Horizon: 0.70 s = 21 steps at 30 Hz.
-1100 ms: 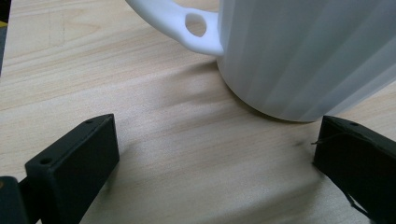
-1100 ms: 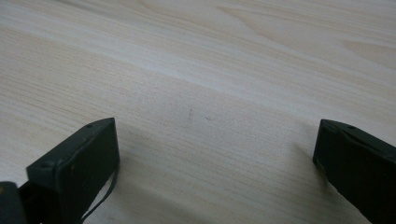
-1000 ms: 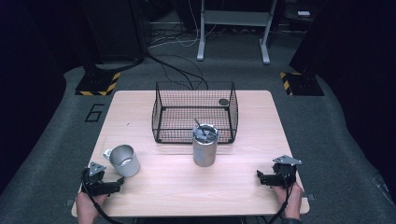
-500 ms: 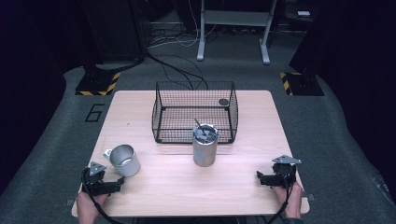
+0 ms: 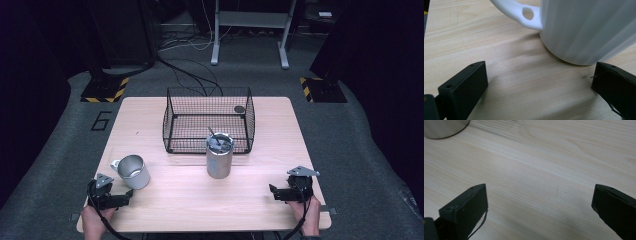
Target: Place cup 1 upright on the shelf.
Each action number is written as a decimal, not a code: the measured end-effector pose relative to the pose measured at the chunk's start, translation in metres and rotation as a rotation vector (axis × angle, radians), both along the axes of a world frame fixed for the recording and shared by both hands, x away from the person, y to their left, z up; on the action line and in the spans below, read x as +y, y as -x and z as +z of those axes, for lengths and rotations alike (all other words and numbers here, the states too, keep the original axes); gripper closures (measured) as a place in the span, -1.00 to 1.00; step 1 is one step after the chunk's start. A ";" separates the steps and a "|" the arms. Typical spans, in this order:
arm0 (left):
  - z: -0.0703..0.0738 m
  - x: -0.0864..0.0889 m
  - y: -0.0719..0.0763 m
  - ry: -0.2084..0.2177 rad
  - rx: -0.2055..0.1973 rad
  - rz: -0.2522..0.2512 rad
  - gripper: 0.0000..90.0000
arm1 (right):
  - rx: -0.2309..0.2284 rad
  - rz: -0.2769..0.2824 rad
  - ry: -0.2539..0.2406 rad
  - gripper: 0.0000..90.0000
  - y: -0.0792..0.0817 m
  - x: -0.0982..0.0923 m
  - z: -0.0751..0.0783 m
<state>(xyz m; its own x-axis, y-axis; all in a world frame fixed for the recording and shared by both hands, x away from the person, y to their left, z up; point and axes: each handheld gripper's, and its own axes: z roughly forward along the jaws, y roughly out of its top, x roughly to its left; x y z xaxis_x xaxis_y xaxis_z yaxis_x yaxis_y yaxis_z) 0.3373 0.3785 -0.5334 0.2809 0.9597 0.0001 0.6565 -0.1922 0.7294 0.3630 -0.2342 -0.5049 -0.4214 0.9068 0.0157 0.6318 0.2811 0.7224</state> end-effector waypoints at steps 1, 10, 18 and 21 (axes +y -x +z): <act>0.000 0.000 0.000 -0.001 0.000 -0.001 -1.00 | 0.000 0.019 0.007 -1.00 0.000 0.004 0.005; 0.000 0.000 0.000 -0.001 0.000 0.000 -1.00 | -0.024 0.083 -0.037 -1.00 0.001 0.022 0.024; 0.000 0.000 0.000 -0.001 -0.001 -0.003 -0.99 | -0.024 0.131 -0.043 -1.00 -0.002 0.039 0.037; 0.000 0.000 0.000 -0.002 -0.001 -0.002 -0.99 | -0.021 0.164 -0.059 -1.00 -0.006 0.048 0.043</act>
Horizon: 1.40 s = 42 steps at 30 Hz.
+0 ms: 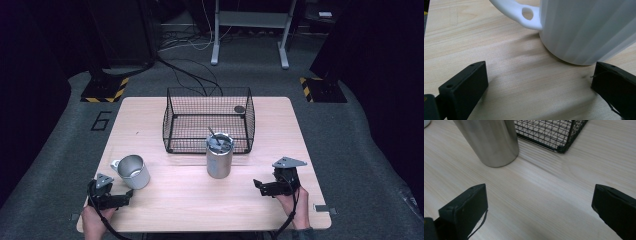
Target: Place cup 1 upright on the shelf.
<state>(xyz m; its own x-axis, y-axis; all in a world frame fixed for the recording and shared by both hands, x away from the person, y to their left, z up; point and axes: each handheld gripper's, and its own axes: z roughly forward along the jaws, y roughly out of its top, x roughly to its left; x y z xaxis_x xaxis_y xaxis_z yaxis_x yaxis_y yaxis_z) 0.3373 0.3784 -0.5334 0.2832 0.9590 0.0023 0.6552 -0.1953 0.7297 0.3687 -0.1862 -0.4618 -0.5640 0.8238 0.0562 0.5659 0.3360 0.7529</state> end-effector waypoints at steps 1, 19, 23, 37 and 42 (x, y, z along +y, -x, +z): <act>0.000 0.000 0.000 0.002 0.000 0.000 -0.99 | -0.001 0.015 -0.001 -1.00 -0.001 0.003 0.002; 0.000 0.000 0.000 0.000 0.000 -0.002 -0.99 | -0.028 0.126 -0.040 -1.00 -0.016 0.044 0.026; 0.000 0.000 0.000 0.001 -0.001 -0.001 -0.99 | -0.029 0.157 -0.047 -1.00 -0.020 0.054 0.031; 0.000 0.000 0.000 0.000 0.000 -0.002 -0.99 | -0.045 0.232 -0.033 -1.00 -0.045 0.094 0.044; 0.000 0.000 0.000 0.000 0.000 -0.002 -0.99 | -0.031 0.243 -0.063 -1.00 -0.056 0.103 0.046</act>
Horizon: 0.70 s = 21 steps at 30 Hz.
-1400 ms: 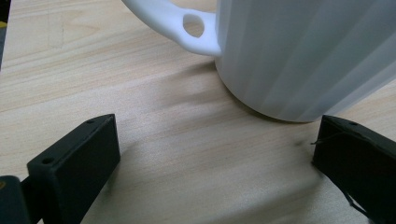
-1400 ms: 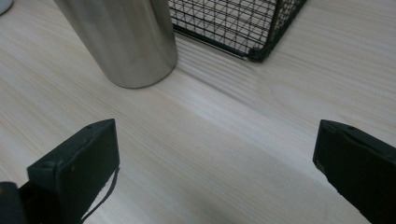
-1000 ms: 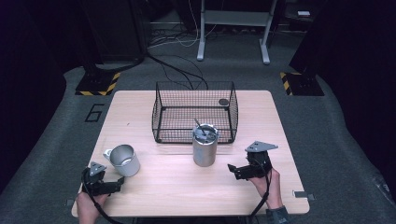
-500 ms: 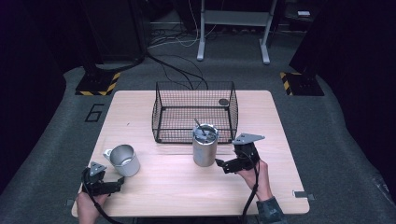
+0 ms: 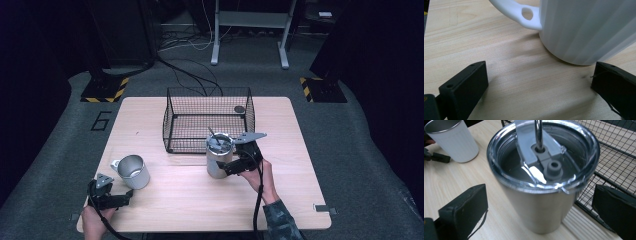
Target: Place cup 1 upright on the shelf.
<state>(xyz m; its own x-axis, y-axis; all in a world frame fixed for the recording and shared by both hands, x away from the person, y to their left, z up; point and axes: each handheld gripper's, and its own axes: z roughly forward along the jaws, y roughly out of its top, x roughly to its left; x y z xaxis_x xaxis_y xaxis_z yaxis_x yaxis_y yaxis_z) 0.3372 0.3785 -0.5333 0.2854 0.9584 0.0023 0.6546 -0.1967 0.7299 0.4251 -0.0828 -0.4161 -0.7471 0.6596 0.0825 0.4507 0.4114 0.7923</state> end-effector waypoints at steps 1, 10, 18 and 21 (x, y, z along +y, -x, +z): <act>0.000 0.000 0.000 0.000 0.000 0.000 -0.99 | -0.006 0.002 -0.001 -1.00 -0.004 0.002 0.001; 0.000 0.000 0.000 0.000 0.000 0.000 -0.99 | -0.014 0.013 0.005 -0.98 -0.014 0.015 0.005; 0.000 0.000 0.000 0.001 -0.001 0.001 -0.99 | -0.015 0.009 0.015 -0.98 -0.021 0.023 0.005; 0.000 0.000 0.000 0.000 0.000 0.000 -0.99 | -0.014 0.009 0.012 -0.98 -0.022 0.024 0.004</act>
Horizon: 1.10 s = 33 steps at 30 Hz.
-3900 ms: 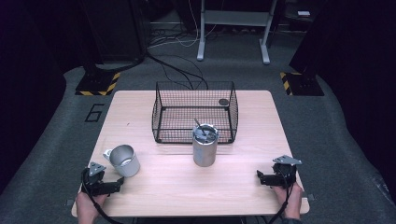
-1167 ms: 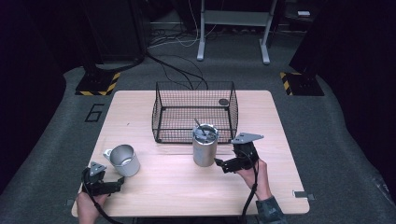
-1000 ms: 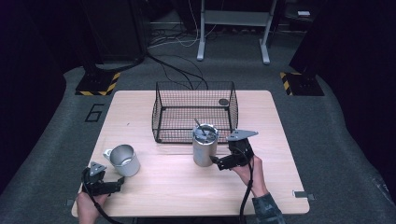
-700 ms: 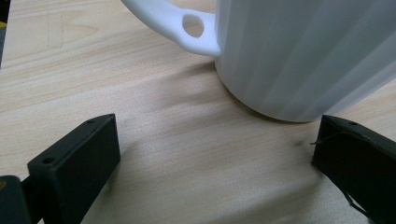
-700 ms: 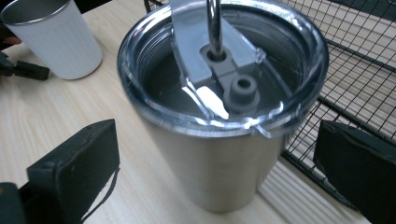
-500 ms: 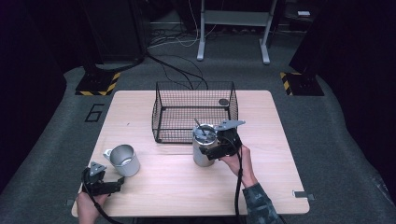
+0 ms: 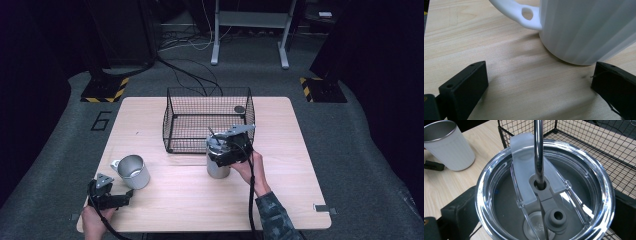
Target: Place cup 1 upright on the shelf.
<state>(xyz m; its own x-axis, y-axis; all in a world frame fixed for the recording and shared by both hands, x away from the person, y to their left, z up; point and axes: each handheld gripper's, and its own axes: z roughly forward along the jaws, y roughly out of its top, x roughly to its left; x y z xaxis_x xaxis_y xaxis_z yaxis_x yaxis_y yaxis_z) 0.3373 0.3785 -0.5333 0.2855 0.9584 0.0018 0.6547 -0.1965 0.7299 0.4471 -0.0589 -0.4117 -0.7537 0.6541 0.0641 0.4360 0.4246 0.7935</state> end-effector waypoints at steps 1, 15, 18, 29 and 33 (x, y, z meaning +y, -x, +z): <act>0.000 0.000 0.000 0.000 0.000 0.000 -0.99 | 0.003 -0.001 0.000 -0.98 0.000 0.000 0.000; 0.000 0.000 0.000 0.000 0.000 0.000 -0.99 | -0.022 -0.019 0.024 -0.95 0.001 0.005 -0.001; 0.000 0.000 0.000 0.000 0.000 0.000 -0.99 | -0.037 -0.012 0.039 -0.93 0.002 0.005 0.000; 0.000 0.000 0.000 0.000 0.000 0.001 -0.99 | -0.041 0.014 0.050 -0.92 0.004 0.005 0.002; 0.000 0.000 0.000 0.000 0.000 0.001 -0.99 | -0.036 0.008 0.048 -0.92 0.004 0.003 0.003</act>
<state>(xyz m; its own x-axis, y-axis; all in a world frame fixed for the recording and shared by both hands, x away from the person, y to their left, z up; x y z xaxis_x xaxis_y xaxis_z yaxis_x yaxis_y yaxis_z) 0.3372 0.3784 -0.5333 0.2847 0.9586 0.0018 0.6548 -0.1958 0.7300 0.4428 -0.0556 -0.4084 -0.7603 0.6495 0.0052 0.4035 0.4661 0.7874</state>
